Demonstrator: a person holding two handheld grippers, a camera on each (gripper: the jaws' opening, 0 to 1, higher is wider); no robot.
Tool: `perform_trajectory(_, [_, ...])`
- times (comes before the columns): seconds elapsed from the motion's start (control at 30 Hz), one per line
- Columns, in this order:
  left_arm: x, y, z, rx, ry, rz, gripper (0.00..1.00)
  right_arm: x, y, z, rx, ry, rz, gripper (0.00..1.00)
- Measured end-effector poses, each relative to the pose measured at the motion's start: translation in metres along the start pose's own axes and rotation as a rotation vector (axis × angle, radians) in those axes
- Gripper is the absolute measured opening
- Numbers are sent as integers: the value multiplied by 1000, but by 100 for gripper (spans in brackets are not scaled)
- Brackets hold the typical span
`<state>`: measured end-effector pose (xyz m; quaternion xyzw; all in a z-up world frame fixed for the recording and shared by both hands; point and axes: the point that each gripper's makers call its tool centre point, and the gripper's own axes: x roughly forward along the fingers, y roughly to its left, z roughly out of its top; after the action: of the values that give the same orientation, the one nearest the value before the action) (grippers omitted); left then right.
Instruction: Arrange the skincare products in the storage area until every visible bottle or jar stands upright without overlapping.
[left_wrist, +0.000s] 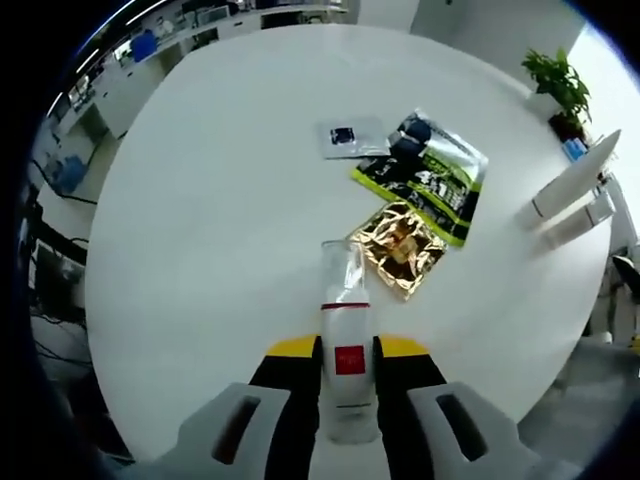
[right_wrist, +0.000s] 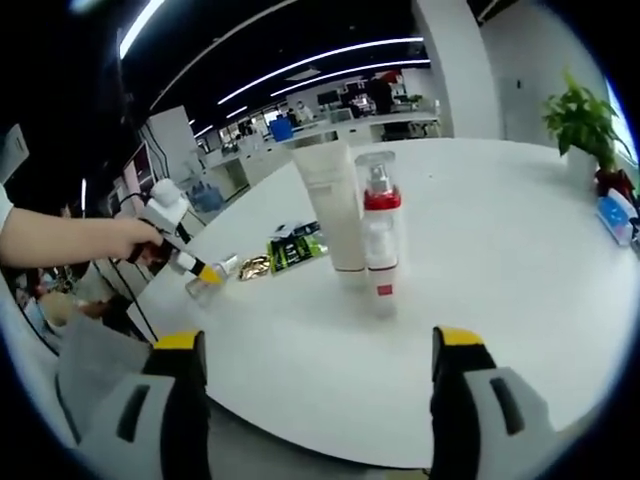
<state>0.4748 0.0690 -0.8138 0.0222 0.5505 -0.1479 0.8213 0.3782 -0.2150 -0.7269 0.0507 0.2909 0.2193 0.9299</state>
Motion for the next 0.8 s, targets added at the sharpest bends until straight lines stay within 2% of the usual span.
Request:
perform_trajectory(0.23, [-10, -3, -3, -29, -32, -19, 16, -1, 5, 1, -3, 1, 23, 91])
perform_trajectory(0.53, [-29, -18, -4, -36, -100, -63, 16, -2, 12, 4, 19, -8, 65, 88])
perform_trajectory(0.8, [-46, -35, -2, -2, -153, -88, 16, -2, 19, 9, -2, -11, 87, 85])
